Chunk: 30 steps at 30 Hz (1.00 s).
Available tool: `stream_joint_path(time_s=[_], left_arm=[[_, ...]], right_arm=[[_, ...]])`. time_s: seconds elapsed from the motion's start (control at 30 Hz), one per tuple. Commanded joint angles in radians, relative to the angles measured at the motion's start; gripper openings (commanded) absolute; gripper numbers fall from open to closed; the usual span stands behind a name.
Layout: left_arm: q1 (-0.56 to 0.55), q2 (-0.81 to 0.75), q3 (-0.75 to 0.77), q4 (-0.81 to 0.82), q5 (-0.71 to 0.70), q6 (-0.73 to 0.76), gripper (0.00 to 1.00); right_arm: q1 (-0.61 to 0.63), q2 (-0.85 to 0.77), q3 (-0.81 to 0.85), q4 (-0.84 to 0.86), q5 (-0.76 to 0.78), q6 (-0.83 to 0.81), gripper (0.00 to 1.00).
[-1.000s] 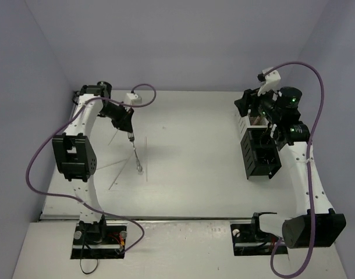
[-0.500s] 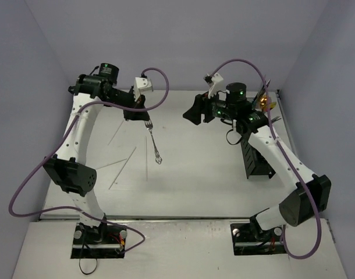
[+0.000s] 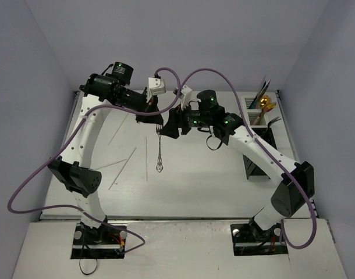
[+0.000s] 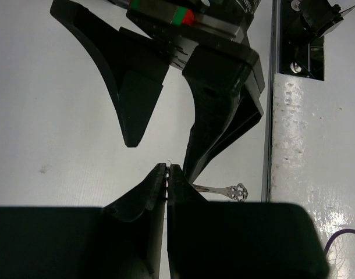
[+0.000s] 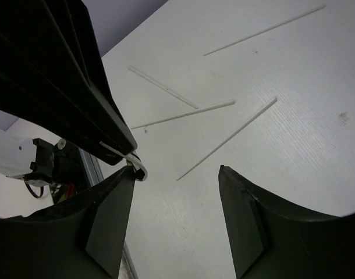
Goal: Sort the eating utensils into containers
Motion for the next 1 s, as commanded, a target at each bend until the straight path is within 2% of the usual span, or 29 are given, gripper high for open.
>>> stream_joint_path(time_s=[0.0, 0.1, 0.13, 0.33, 0.37, 0.4, 0.43, 0.57, 0.67, 0.8, 0.9, 0.97], left_arm=[[-0.007, -0.016, 0.040, 0.009, 0.062, -0.008, 0.00], [-0.007, -0.019, 0.033, 0.009, 0.065, -0.002, 0.00], [-0.007, -0.019, 0.030, 0.009, 0.065, 0.001, 0.00], [-0.005, -0.036, -0.009, 0.009, 0.080, 0.034, 0.00], [-0.004, -0.036, -0.012, 0.007, 0.080, 0.038, 0.02], [-0.004, -0.039, -0.015, 0.007, 0.079, 0.041, 0.08], [-0.003, -0.042, -0.018, 0.009, 0.078, 0.040, 0.17], [0.021, -0.055, -0.032, 0.059, 0.050, -0.025, 0.65], [0.074, -0.056, -0.022, 0.084, 0.039, -0.076, 0.86], [0.164, -0.069, -0.033, 0.151, 0.049, -0.169, 0.88], [0.218, -0.116, -0.126, 0.277, 0.034, -0.241, 0.88], [0.227, -0.161, -0.218, 0.354, -0.042, -0.299, 0.88]], right_arm=[[0.017, 0.014, 0.061, 0.081, -0.031, 0.002, 0.54], [0.017, 0.023, 0.066, 0.086, -0.033, 0.001, 0.37], [0.017, 0.025, 0.069, 0.086, -0.035, 0.002, 0.36], [0.017, 0.028, 0.084, 0.100, -0.071, 0.004, 0.00], [0.017, 0.028, 0.085, 0.100, -0.071, 0.005, 0.00], [0.017, 0.025, 0.082, 0.101, -0.075, 0.006, 0.00], [0.017, 0.021, 0.078, 0.101, -0.078, 0.007, 0.00], [-0.006, -0.010, 0.040, 0.100, -0.080, 0.011, 0.00], [-0.065, -0.046, -0.014, 0.098, -0.078, 0.024, 0.00], [-0.243, -0.140, -0.112, 0.097, -0.062, 0.023, 0.00], [-0.365, -0.229, -0.157, 0.099, -0.020, 0.013, 0.00], [-0.495, -0.291, -0.168, 0.096, 0.015, 0.008, 0.00]])
